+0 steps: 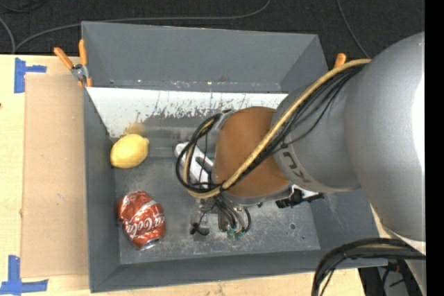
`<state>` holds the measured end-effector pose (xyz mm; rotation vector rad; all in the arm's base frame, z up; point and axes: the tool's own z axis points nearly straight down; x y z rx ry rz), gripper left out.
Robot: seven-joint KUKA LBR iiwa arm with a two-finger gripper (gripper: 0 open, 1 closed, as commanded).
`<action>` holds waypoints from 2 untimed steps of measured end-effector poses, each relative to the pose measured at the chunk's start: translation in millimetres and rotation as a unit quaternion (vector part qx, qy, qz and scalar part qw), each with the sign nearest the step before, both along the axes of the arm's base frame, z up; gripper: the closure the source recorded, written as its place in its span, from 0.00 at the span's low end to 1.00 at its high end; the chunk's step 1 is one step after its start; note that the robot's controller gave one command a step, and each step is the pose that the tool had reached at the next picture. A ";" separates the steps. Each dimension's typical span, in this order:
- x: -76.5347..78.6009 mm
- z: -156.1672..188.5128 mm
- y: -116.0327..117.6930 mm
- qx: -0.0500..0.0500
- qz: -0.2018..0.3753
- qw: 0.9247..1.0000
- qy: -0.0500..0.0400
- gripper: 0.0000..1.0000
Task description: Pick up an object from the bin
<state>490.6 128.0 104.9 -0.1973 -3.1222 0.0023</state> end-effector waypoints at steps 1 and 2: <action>0.0 37.0 0.0 0.000 0.001 1.000 0.001 1.00; 0.3 58.2 0.0 0.000 0.001 1.000 0.001 1.00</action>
Offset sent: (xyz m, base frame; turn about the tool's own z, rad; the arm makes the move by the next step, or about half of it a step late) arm 0.0002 0.0001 0.0660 -0.0008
